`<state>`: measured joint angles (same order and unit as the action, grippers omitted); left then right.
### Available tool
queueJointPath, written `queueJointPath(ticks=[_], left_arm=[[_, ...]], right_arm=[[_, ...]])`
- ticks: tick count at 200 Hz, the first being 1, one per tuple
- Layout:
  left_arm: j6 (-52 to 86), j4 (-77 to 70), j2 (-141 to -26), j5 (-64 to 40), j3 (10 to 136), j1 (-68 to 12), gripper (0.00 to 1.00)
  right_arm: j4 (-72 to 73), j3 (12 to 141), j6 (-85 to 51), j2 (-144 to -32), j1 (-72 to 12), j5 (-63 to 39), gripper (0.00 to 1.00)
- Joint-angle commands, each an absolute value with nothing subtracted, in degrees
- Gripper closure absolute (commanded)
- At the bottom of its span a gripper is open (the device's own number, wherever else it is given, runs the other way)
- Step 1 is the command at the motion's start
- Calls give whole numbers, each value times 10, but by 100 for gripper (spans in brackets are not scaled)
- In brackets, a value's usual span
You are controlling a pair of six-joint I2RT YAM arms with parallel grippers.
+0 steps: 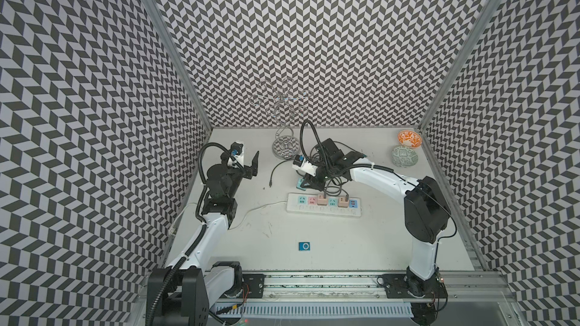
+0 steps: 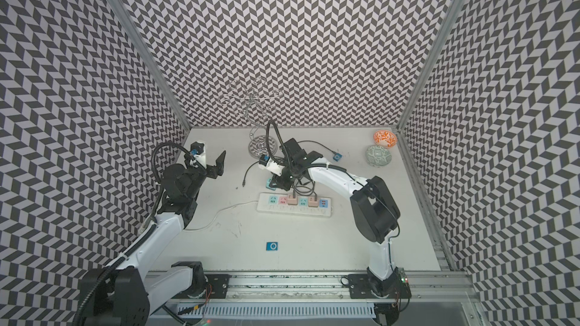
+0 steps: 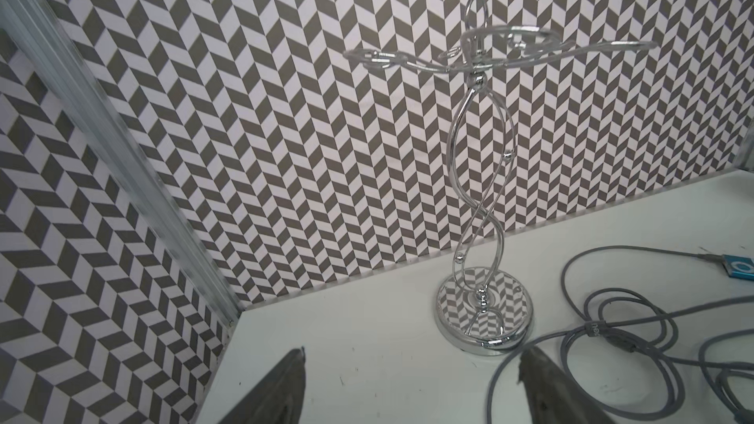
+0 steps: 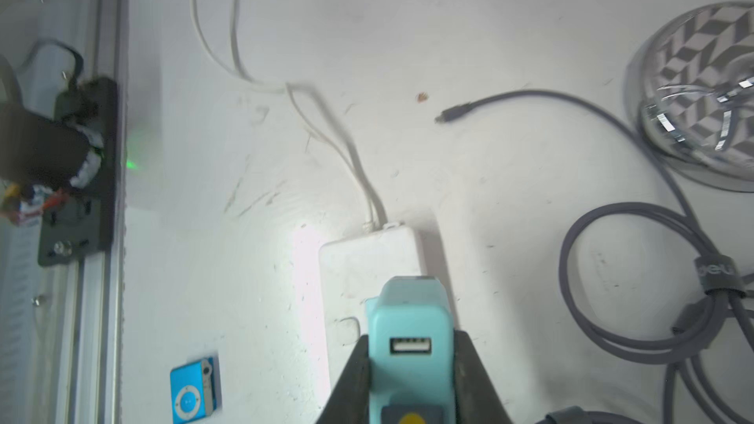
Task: Charge mp3
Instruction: Insert the plug into the socket.
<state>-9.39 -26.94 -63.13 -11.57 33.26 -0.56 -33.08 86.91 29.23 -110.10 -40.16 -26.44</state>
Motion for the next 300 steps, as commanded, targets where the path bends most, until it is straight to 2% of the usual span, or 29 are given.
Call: queueJointPath(ticks=[1,28,58,106,190,300], left_arm=[[-63,-258,-640,-131,344,1,17],[-62,-266,-643,-138,338,1,17],[-60,-272,-646,-142,334,1,18],[-67,-270,-645,-139,331,1,18],[-67,-274,-658,-139,331,1,18],[-68,-272,-665,-138,331,1,18]], right_arm=[[-304,856,360,-1111,-419,-240,87],[-310,854,370,-1128,-436,-203,88],[-316,863,367,-1147,-443,-207,92],[-315,835,374,-1130,-447,-171,93],[-309,814,379,-1069,-453,-178,94],[-305,802,365,-1087,-472,-206,94]])
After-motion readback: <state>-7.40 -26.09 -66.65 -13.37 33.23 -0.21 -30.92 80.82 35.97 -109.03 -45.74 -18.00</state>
